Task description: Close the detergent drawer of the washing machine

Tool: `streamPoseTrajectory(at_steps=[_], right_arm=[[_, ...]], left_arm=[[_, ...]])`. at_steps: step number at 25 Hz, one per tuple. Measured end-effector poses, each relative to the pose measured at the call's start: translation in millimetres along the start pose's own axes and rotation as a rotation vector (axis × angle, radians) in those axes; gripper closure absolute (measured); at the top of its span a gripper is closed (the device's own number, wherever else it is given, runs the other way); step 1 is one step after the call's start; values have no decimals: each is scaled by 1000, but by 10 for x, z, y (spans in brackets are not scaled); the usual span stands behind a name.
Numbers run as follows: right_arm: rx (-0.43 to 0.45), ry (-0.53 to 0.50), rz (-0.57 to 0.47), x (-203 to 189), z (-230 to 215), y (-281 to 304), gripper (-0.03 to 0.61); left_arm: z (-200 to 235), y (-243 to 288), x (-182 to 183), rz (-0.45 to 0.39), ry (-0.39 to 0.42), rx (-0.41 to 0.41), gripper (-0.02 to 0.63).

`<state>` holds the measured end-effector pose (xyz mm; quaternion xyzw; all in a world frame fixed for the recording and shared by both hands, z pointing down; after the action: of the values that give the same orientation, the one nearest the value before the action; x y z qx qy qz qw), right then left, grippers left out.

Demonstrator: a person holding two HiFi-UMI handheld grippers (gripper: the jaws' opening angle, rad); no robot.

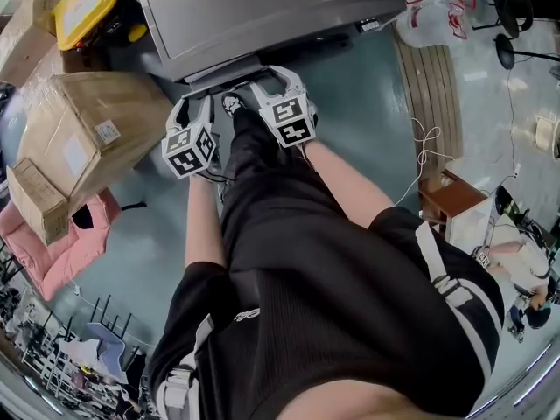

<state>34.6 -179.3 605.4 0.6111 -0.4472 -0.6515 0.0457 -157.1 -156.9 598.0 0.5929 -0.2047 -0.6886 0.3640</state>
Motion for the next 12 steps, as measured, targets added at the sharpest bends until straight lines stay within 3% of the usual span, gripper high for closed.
streamPoseTrajectory(at_steps=[12], right_arm=[[-17, 37, -4, 79, -27, 120, 397]], left_arm=[[61, 91, 100, 10, -8, 28, 365]])
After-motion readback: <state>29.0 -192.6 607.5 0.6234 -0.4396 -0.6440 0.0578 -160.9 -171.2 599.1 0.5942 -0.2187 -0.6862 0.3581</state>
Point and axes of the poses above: the fingertips, and each gripper's own axes: y forward along the fingers, z to its left, x out of its top, the point moved 5 cm from there along -y, backward along the fingers, and after that the axes turned 5 degrees about z, right-handed, at the moved point
